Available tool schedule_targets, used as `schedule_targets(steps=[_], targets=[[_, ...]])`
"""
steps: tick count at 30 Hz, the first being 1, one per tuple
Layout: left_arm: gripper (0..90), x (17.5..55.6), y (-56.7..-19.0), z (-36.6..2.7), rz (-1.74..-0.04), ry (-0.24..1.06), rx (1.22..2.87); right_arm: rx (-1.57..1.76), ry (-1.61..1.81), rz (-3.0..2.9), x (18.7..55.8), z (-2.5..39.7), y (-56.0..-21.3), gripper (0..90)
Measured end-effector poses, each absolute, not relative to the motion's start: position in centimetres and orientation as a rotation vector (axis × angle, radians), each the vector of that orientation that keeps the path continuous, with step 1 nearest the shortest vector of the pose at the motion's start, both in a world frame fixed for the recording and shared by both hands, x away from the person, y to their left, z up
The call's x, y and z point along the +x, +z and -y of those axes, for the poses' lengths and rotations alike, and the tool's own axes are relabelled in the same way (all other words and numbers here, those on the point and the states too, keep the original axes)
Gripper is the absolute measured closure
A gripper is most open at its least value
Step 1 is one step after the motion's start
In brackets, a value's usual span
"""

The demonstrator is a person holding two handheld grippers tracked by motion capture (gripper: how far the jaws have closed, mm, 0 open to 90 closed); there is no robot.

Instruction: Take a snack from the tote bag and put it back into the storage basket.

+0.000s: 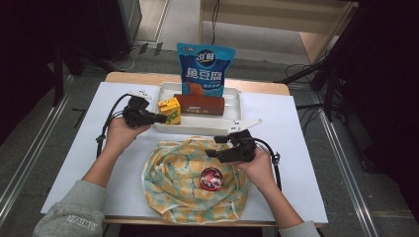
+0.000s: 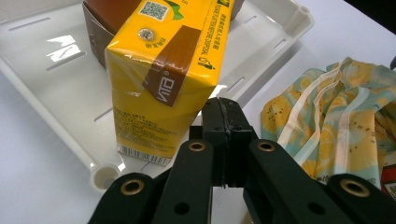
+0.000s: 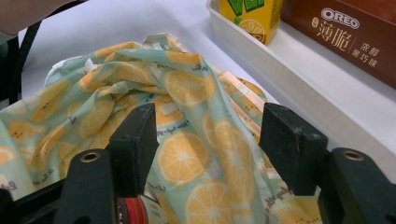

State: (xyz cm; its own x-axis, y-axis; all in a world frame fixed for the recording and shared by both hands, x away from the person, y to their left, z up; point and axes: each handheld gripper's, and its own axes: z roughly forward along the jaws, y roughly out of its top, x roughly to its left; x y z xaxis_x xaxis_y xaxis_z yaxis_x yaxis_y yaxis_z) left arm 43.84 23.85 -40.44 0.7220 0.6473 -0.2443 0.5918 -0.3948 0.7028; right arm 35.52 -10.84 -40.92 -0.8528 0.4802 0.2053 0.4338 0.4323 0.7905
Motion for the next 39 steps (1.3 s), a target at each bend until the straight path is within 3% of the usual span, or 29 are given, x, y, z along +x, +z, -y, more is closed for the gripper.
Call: schedule_targets(steps=[27,39], targets=[[89.7,44.2,-40.5,-25.4,-0.992,0.089,2.086,0.85,1.432,-2.595,35.5,11.3,-40.7,37.9],[82.2,43.6,-40.5,-26.2,-0.999,0.049,2.057,0.848,1.43,-2.59,34.6,12.2,-40.6,37.9]])
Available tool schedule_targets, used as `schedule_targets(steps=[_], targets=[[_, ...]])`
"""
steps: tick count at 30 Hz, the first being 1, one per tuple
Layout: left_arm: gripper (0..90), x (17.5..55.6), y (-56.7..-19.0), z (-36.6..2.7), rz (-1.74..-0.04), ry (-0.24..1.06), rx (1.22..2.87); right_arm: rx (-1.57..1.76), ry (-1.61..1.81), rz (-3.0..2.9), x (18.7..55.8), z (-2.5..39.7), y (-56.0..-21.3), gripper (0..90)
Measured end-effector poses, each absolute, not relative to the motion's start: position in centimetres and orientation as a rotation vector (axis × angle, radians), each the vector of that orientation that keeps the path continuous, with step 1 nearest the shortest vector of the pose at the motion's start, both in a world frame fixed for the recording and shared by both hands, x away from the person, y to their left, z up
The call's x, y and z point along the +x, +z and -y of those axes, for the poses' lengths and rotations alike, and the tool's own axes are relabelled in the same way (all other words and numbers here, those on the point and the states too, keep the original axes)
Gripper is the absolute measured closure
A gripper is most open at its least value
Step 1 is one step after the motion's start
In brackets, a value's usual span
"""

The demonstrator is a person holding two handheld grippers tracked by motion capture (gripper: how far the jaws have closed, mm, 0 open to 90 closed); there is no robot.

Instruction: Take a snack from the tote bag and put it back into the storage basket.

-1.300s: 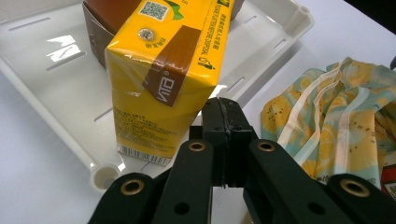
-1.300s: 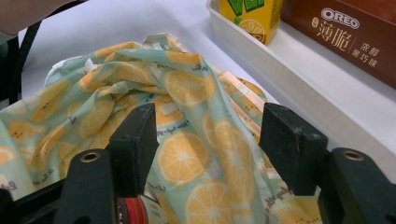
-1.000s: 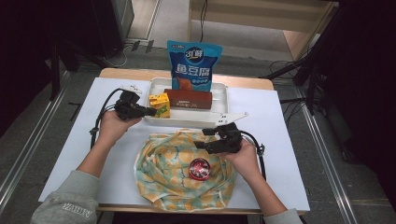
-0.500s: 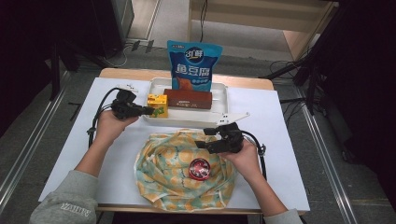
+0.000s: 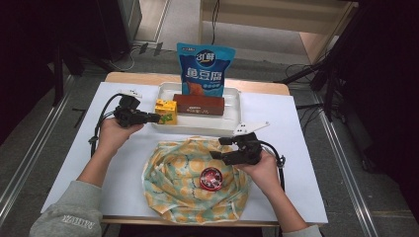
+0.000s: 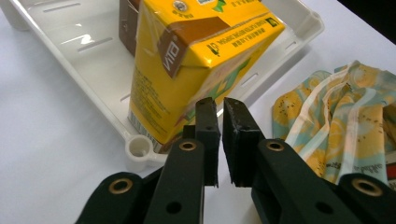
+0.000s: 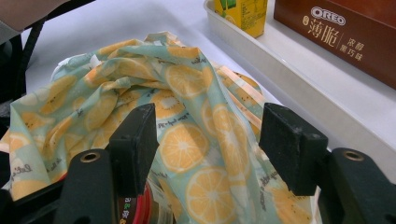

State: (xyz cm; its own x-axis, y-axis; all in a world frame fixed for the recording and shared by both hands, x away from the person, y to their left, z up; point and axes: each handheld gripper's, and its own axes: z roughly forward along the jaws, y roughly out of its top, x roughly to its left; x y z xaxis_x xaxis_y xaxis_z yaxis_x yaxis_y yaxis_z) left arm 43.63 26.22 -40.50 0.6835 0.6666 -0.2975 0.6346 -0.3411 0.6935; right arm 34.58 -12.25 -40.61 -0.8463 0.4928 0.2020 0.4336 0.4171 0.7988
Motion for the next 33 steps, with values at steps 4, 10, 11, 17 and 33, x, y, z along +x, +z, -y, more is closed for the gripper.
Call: schedule_targets(steps=[4,10,11,17,33], targets=[[72.2,43.3,-40.6,-26.5,-1.002,0.016,2.04,0.844,1.432,-2.589,34.4,12.4,-40.5,37.9],[62.6,42.7,-40.4,-27.0,-0.985,0.029,2.031,0.83,1.439,-2.59,34.1,12.4,-40.4,37.9],[61.7,42.6,-40.3,-27.0,-0.988,0.036,2.031,0.833,1.438,-2.591,34.0,12.4,-40.4,37.9],[55.5,42.5,-40.4,-27.4,-0.99,0.038,2.019,0.823,1.435,-2.597,33.7,12.5,-40.4,37.9],[47.0,42.5,-40.6,-27.6,-1.001,0.036,2.02,0.796,1.447,-2.603,32.7,12.7,-40.4,37.9]])
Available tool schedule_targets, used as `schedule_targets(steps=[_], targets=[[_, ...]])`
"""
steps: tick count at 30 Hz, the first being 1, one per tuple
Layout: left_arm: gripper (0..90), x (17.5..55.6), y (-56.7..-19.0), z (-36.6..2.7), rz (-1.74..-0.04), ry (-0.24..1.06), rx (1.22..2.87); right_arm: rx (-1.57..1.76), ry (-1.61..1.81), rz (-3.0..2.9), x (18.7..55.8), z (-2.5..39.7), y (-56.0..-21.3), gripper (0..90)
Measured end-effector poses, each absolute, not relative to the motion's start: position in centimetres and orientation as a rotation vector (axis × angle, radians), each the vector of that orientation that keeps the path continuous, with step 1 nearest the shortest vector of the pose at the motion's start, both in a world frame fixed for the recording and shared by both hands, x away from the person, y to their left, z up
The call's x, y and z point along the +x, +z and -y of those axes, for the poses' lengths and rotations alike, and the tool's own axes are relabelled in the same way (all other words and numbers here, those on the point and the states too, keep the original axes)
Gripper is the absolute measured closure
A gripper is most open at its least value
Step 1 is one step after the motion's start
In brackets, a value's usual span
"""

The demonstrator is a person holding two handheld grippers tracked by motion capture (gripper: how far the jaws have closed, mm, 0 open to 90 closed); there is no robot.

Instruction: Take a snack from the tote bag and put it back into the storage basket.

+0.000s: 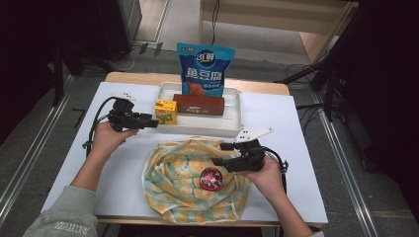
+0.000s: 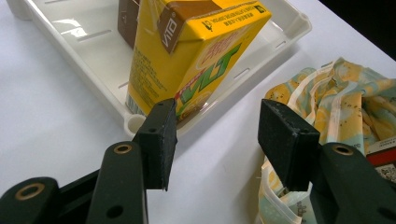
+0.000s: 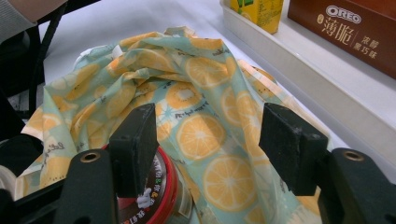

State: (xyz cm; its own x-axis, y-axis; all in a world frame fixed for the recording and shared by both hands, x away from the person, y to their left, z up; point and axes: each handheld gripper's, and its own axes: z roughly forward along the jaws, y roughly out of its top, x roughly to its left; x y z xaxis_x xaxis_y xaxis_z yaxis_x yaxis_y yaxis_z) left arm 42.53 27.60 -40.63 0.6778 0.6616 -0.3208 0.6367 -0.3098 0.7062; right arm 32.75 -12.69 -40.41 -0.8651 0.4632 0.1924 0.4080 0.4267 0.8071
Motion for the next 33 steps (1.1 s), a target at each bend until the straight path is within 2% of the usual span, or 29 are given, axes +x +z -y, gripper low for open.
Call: schedule_targets(steps=[33], targets=[[44.5,42.6,-40.9,-28.0,-1.013,0.031,2.016,0.763,1.453,-2.636,31.3,12.1,-40.8,37.6]])
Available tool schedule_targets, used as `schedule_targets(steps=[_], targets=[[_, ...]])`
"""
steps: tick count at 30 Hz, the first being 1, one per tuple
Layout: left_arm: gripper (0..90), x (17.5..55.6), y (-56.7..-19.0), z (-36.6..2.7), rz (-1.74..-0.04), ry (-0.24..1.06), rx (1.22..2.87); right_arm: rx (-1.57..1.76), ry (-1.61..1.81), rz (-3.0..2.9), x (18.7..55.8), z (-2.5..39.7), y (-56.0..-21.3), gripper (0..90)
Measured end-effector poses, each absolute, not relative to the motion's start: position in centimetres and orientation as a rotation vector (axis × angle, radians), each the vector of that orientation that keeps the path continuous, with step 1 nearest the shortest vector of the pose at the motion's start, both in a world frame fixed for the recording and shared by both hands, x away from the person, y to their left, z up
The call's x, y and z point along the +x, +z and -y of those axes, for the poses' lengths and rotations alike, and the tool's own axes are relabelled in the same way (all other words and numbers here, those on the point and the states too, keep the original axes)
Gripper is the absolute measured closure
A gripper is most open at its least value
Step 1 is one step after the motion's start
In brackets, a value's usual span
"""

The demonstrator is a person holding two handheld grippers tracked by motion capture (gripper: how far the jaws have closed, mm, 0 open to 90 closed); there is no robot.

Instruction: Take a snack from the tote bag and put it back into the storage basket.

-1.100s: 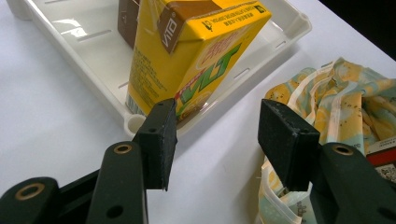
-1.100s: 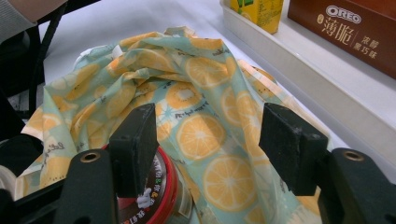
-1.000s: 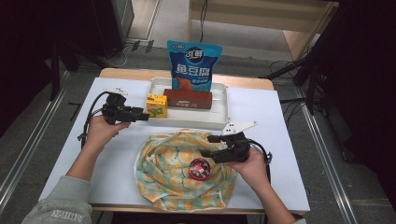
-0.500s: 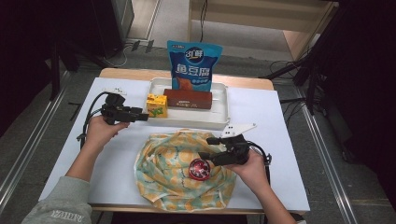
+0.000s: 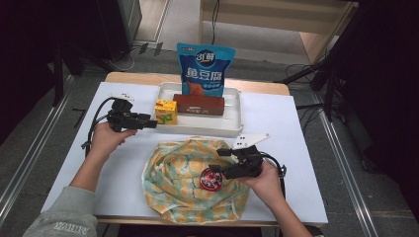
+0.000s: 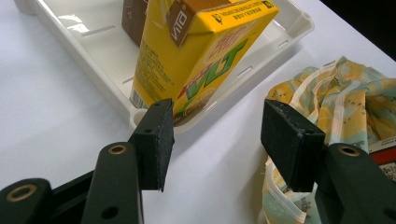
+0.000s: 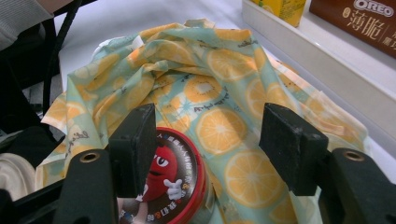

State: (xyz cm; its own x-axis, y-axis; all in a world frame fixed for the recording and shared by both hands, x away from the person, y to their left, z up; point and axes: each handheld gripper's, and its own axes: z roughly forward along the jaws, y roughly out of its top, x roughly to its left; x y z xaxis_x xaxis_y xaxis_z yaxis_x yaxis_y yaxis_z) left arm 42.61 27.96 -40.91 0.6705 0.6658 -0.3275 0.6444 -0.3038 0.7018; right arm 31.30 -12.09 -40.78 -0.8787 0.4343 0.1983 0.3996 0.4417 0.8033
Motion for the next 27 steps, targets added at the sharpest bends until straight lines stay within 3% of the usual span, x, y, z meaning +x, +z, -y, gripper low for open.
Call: schedule_targets(steps=[18,27], targets=[[43.6,42.6,-40.9,-28.0,-1.021,0.033,2.006,0.719,1.441,-2.683,29.5,11.1,-41.8,37.5],[43.3,42.6,-40.9,-28.1,-1.023,0.034,2.004,0.682,1.39,-2.706,28.6,10.3,-42.2,31.7]])
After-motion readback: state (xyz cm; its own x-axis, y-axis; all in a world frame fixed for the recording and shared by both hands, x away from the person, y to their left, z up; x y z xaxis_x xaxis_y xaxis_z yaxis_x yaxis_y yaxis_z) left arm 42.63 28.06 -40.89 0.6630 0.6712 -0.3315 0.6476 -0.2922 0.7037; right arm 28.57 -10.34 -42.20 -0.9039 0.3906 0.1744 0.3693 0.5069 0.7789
